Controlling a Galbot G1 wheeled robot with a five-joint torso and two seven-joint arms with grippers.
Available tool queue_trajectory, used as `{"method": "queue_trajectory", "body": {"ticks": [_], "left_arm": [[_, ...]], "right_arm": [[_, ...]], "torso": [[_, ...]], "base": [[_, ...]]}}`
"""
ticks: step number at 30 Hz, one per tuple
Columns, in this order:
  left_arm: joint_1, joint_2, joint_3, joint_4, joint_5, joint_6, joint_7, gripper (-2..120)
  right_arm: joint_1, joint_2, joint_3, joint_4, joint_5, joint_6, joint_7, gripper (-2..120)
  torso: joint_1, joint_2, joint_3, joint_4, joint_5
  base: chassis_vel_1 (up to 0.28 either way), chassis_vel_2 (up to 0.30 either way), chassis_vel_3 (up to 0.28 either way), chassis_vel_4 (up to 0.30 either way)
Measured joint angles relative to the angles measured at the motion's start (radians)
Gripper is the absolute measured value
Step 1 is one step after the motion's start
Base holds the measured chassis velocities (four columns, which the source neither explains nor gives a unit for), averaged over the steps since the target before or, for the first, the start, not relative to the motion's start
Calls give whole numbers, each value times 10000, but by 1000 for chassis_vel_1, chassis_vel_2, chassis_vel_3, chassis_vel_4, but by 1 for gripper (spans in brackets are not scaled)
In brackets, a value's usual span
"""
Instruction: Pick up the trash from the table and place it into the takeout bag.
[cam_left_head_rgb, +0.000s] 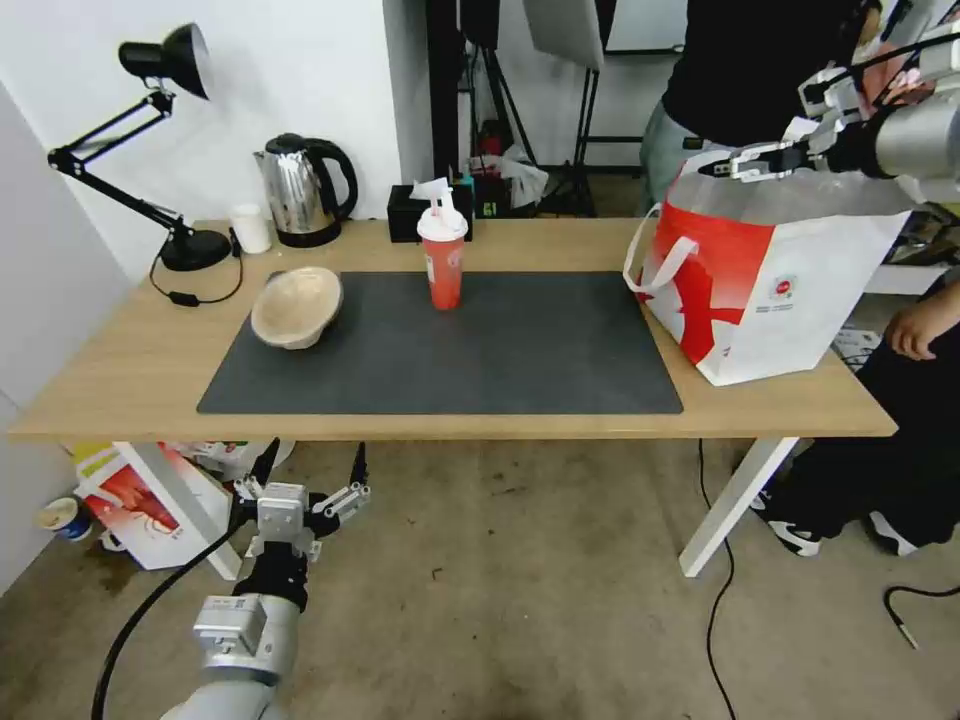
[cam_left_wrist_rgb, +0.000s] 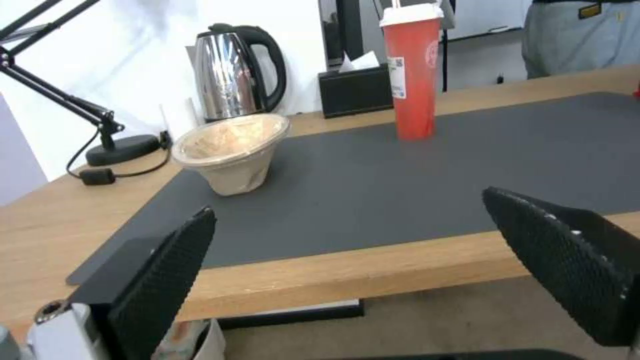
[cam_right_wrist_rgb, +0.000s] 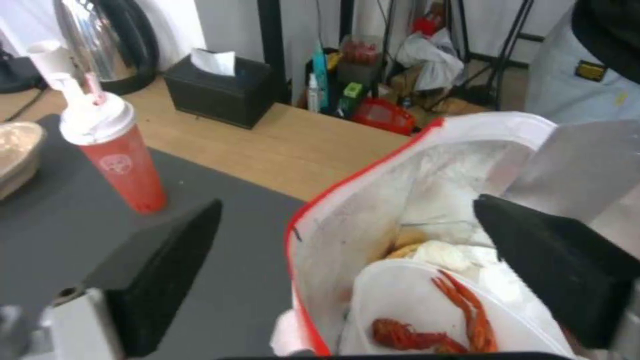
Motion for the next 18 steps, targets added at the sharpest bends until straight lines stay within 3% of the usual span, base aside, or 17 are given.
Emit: {"method": "queue_trajectory", "body": {"ticks": [13,18], "left_arm": [[0,0,0,0,0,0,0,100],[0,0,-1,0,0,0,0,100]], "right_arm": [[346,908,945,151,879,621,677,100],[-499,1337,2130,384,1157,1496,1291,100]], "torso": [[0,0,0,2,-3],[1,0,1,1,3]], "base": [[0,0,0,0],[0,0,0,0]]}}
